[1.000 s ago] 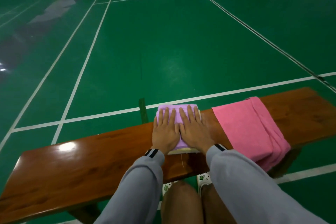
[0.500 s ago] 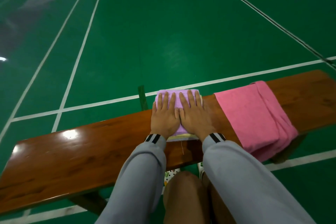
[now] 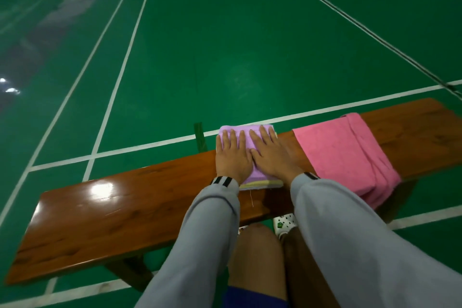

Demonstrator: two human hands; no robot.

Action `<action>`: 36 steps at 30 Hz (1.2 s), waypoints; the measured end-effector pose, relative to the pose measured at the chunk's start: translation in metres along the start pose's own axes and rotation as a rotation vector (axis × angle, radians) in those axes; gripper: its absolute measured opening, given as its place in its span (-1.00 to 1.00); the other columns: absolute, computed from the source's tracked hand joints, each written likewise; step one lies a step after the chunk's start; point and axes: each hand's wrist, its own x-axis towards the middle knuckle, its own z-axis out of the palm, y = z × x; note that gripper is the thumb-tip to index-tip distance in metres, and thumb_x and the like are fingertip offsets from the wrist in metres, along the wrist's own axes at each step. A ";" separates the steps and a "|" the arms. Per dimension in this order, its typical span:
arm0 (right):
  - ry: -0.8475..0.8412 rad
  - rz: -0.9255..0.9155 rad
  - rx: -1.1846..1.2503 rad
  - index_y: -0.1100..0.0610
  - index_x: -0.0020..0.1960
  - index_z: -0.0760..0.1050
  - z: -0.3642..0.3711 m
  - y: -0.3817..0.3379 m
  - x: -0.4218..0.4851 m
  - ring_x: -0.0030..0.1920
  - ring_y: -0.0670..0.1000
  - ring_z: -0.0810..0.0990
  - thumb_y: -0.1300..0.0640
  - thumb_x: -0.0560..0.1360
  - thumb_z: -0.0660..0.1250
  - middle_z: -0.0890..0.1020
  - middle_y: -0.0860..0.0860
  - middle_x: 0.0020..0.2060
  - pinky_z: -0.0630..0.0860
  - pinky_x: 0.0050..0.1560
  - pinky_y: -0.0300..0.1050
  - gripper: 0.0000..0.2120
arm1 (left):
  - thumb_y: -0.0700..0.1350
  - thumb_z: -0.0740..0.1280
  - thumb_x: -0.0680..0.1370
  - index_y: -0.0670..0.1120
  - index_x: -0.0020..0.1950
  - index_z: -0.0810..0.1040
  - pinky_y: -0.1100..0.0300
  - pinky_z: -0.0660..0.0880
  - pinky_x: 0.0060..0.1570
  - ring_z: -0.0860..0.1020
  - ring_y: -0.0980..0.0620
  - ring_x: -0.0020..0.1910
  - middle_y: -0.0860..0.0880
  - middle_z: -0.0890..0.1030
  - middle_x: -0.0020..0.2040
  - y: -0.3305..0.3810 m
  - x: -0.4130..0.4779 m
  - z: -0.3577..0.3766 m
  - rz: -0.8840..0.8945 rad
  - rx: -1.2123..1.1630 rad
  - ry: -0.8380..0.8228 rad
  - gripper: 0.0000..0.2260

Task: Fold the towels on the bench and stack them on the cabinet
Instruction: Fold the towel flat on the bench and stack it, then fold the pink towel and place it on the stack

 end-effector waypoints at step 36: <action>0.570 0.716 1.254 0.12 -0.23 0.50 -0.161 0.215 -0.128 -0.22 0.03 0.48 0.18 0.58 0.37 0.56 0.05 -0.28 0.42 -0.27 -0.15 -0.79 | -0.08 0.39 0.56 -0.12 -0.21 0.57 0.08 0.50 -0.09 0.54 -0.05 -0.15 -0.04 0.60 -0.22 0.192 0.043 -0.114 -0.412 -1.691 -0.075 -0.82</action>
